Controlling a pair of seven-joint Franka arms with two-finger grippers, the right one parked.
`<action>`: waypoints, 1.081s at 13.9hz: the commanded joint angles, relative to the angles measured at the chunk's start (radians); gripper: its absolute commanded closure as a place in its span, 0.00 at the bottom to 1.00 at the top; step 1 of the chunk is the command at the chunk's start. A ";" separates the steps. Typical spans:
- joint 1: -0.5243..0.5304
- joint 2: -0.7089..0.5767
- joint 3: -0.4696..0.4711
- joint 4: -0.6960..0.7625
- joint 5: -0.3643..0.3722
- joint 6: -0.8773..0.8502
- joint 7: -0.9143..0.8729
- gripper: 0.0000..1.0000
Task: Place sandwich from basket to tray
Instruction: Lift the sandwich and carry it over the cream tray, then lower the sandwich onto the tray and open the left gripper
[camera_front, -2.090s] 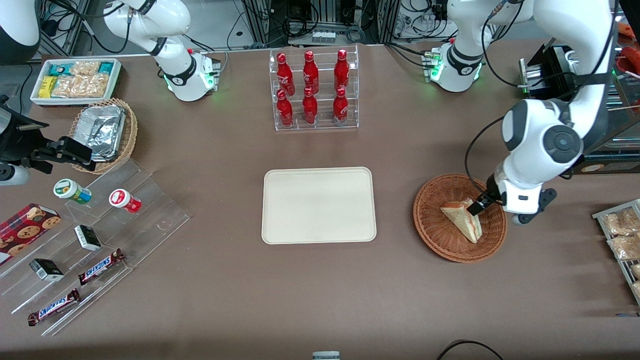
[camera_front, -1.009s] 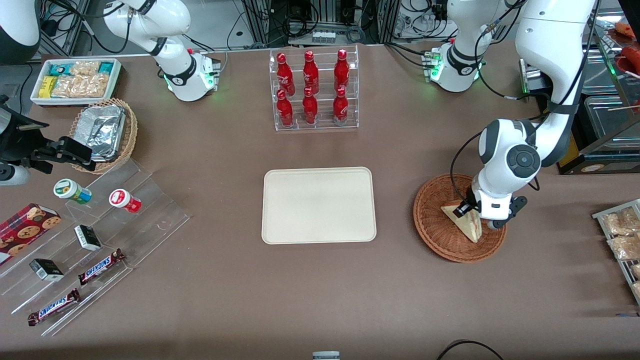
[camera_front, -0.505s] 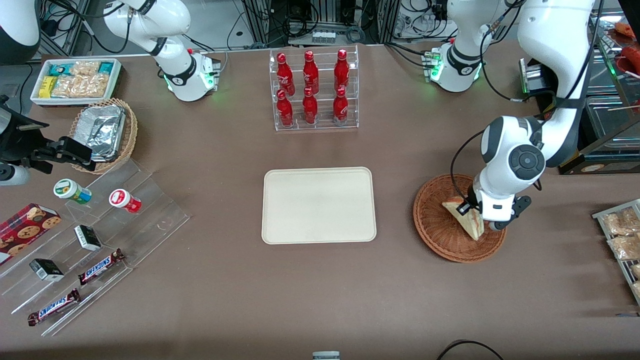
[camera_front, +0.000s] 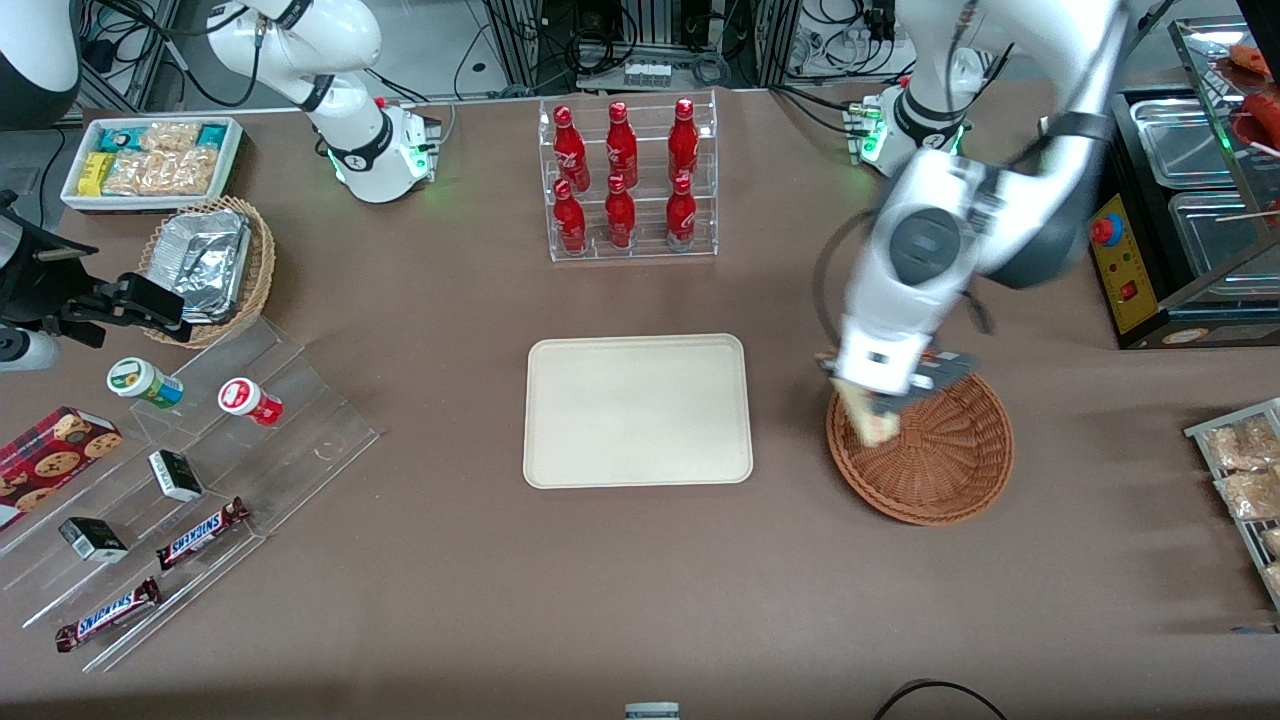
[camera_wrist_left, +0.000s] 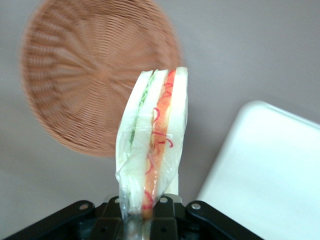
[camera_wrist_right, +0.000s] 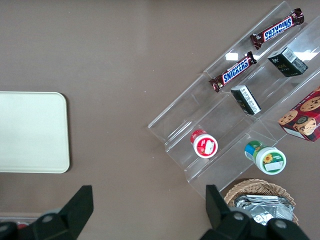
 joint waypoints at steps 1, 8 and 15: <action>-0.134 0.182 0.014 0.208 0.018 -0.029 -0.071 1.00; -0.314 0.507 0.016 0.518 0.027 0.010 -0.111 1.00; -0.379 0.609 0.016 0.539 0.115 0.123 -0.112 1.00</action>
